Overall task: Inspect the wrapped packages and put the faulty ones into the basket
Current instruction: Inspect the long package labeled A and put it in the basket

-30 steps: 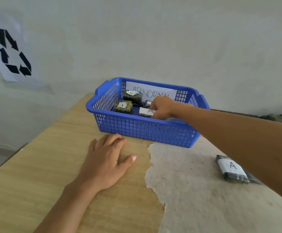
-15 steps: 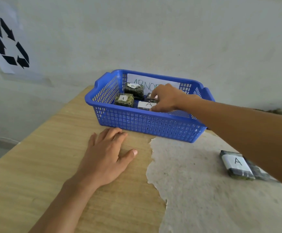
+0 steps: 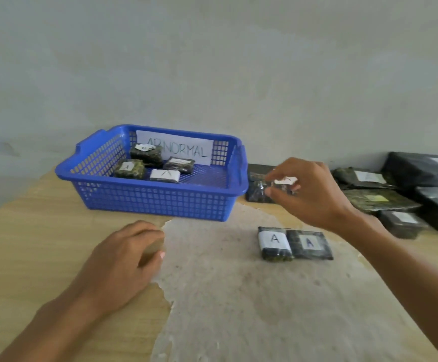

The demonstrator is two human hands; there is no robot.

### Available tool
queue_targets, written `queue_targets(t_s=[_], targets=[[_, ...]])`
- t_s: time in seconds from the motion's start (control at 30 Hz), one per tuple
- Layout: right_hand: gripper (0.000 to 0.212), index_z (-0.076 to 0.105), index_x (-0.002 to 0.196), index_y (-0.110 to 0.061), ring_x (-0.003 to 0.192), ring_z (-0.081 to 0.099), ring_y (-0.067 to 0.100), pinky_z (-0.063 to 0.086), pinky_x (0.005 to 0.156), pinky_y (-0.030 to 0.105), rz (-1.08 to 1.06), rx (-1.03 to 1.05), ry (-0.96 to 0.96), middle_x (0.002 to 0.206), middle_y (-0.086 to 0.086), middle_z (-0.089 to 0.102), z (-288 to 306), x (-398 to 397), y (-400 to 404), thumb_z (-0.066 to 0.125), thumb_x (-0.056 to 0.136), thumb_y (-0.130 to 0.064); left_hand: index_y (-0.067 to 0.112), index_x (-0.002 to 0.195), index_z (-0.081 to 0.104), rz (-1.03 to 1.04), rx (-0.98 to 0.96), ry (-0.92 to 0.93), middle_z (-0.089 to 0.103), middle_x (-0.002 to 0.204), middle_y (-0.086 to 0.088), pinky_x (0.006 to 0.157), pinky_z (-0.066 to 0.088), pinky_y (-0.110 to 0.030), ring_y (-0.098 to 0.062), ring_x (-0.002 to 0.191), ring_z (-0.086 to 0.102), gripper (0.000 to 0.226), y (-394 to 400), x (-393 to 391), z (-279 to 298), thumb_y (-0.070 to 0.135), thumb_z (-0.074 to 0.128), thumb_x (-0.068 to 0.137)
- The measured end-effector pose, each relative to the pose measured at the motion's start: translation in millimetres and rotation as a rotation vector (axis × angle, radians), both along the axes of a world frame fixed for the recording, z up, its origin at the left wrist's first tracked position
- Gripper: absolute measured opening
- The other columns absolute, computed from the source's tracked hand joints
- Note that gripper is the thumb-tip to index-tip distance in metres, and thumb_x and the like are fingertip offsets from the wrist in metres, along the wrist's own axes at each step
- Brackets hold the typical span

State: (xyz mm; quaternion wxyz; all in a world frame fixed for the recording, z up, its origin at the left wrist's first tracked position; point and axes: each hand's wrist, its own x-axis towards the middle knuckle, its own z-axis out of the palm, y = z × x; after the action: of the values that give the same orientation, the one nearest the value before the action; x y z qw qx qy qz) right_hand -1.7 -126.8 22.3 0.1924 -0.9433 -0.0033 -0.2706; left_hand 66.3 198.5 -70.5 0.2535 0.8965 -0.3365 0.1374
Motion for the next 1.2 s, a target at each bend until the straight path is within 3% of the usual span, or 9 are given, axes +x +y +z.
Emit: queue_targets(t_s=[0.07,0.2,0.37,0.5,0.6,0.73,0.83,1.0,1.2], targets=[[0.015,0.08,0.099,-0.02,0.079,0.065,0.001,0.057,0.073,0.028,-0.069,0.013,0.026,0.09,-0.01,0.071,-9,-28,-25,0.079,0.085,-0.024,0.021,0.1,0.075,-0.129,-0.025,-0.048,0.068,0.104,0.014,0.08,0.048,-0.018,-0.006,0.092,0.065,0.038,-24,-17,5,0.044,0.05,0.084],[0.016,0.078,0.102,-0.02,0.081,0.058,-0.007,0.044,0.066,0.014,-0.235,0.056,0.08,0.089,-0.012,0.068,-34,-84,-72,0.078,0.086,-0.022,0.023,0.098,0.074,-0.307,-0.063,-0.033,0.067,0.098,0.017,0.072,0.056,-0.03,-0.005,0.087,0.065,0.029,-80,-47,19,0.04,0.054,0.086],[0.013,0.076,0.093,-0.03,0.087,0.066,0.002,0.056,0.075,0.025,-0.317,0.118,0.176,0.094,-0.014,0.07,-69,-141,-114,0.079,0.084,-0.021,0.017,0.101,0.075,-0.398,-0.109,0.016,0.07,0.099,0.011,0.074,0.057,-0.04,-0.01,0.089,0.066,0.023,-161,-59,42,0.026,0.056,0.093],[0.008,0.079,0.089,-0.025,0.091,0.063,0.001,0.048,0.081,0.017,-0.252,0.088,0.135,0.097,-0.017,0.068,-86,-159,-118,0.074,0.087,-0.018,0.013,0.122,0.067,-0.307,-0.012,0.055,0.068,0.123,-0.002,0.093,0.052,-0.043,-0.021,0.111,0.063,0.028,-231,-39,61,0.013,0.055,0.097],[0.009,0.078,0.093,-0.025,0.093,0.061,0.005,0.05,0.083,0.024,-0.24,0.096,0.132,0.099,-0.016,0.066,-92,-158,-121,0.072,0.089,-0.019,0.013,0.141,0.048,-0.175,0.199,0.118,0.049,0.146,-0.004,0.103,0.044,-0.045,-0.025,0.134,0.046,0.046,-273,-14,69,0.012,0.056,0.095],[0.009,0.077,0.095,-0.025,0.095,0.058,0.003,0.041,0.084,0.007,-0.209,0.126,0.132,0.1,-0.016,0.065,-96,-160,-124,0.072,0.089,-0.021,0.011,0.151,0.028,-0.025,0.452,0.156,0.035,0.155,-0.007,0.113,0.031,-0.049,-0.031,0.144,0.026,0.075,-305,19,65,0.014,0.065,0.086],[0.008,0.077,0.094,-0.024,0.095,0.058,0.001,0.037,0.081,0.001,-0.207,0.165,0.126,0.1,-0.017,0.064,-96,-158,-127,0.072,0.089,-0.022,0.011,0.152,0.026,0.076,0.503,0.235,0.037,0.153,-0.01,0.118,0.024,-0.051,-0.037,0.144,0.025,0.083,-317,31,61,0.025,0.07,0.083],[0.008,0.076,0.092,-0.026,0.094,0.057,0.0,0.038,0.079,0.003,-0.196,0.17,0.111,0.098,-0.02,0.062,-98,-155,-131,0.072,0.086,-0.022,0.013,0.136,0.045,0.127,0.537,0.155,0.038,0.136,-0.011,0.104,0.042,-0.045,-0.033,0.128,0.036,0.089,-322,34,69,0.044,0.085,0.063],[0.009,0.077,0.091,-0.025,0.094,0.058,0.0,0.038,0.081,0.001,-0.199,0.185,0.109,0.098,-0.02,0.063,-94,-156,-128,0.074,0.086,-0.019,0.02,0.129,0.037,0.027,0.452,0.052,0.051,0.12,-0.005,0.078,0.045,-0.037,-0.025,0.1,0.057,0.099,-313,27,71,0.046,0.093,0.051]])
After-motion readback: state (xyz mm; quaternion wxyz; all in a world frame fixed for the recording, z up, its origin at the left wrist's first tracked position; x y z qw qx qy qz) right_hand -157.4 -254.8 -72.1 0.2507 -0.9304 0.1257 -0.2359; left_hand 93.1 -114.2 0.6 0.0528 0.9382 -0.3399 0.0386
